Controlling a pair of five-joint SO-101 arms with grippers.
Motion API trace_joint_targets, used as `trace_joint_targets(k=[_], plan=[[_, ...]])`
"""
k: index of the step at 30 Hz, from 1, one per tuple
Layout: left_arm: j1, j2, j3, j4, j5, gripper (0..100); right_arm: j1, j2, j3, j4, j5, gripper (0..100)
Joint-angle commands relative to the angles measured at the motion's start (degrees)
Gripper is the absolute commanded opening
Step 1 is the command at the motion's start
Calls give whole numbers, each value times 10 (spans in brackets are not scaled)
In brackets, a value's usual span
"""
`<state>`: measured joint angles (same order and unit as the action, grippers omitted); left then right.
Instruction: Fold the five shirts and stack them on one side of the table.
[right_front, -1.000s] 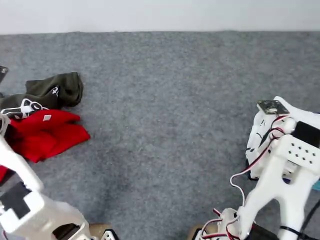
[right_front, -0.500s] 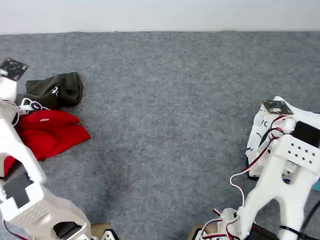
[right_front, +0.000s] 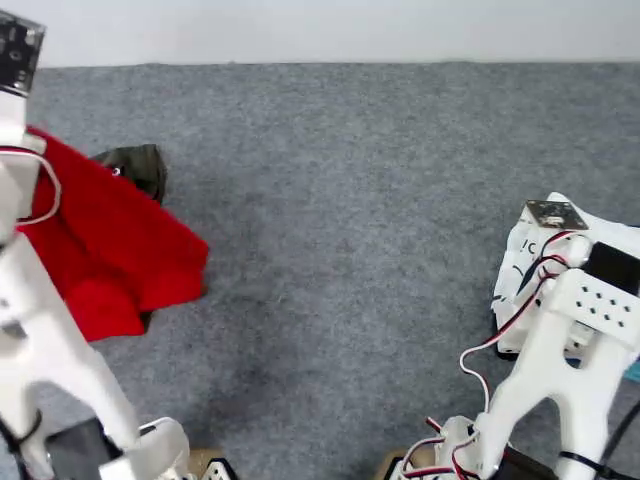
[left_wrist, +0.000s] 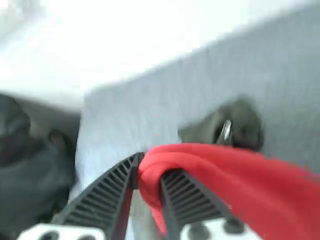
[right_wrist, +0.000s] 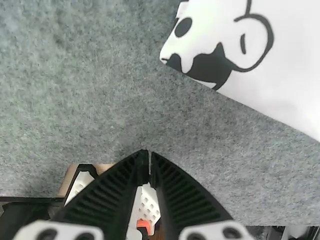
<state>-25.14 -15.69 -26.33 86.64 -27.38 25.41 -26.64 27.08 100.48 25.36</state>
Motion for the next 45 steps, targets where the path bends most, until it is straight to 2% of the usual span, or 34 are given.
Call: trace_joint_targets(k=[1,8,13,15,17,21,25,29,32,36,38,45], plan=[[74,-55,-50,0,45,13,-5,-21,-7,24,-5,9],[265,-70,-110,3,111,13,-5,-21,-7,24,-5,9],[430,-68,-138,-10,121,13,-5,-21,-6,24,-5,9],[470,-68,-138,-25,120,13,-5,-21,-6,24,-5,9],[482,-67,-137,-27,120,13,-5,-21,-6,24,-5,9],[478,-69,-73,16,119,13,-5,-21,-8,23,-5,9],[461,-67,62,97,95,13,-15,-21,-9,23,-5,9],[458,-68,247,100,56,13,-68,-21,-9,23,-5,9],[443,-68,378,63,55,13,-134,-21,-9,22,-5,9],[367,-71,518,-5,48,50,-225,-20,-9,22,-5,9],[319,-72,557,-18,11,88,-260,-15,-9,22,-5,9],[134,-73,567,4,-117,108,-303,-7,-4,8,-3,9]])
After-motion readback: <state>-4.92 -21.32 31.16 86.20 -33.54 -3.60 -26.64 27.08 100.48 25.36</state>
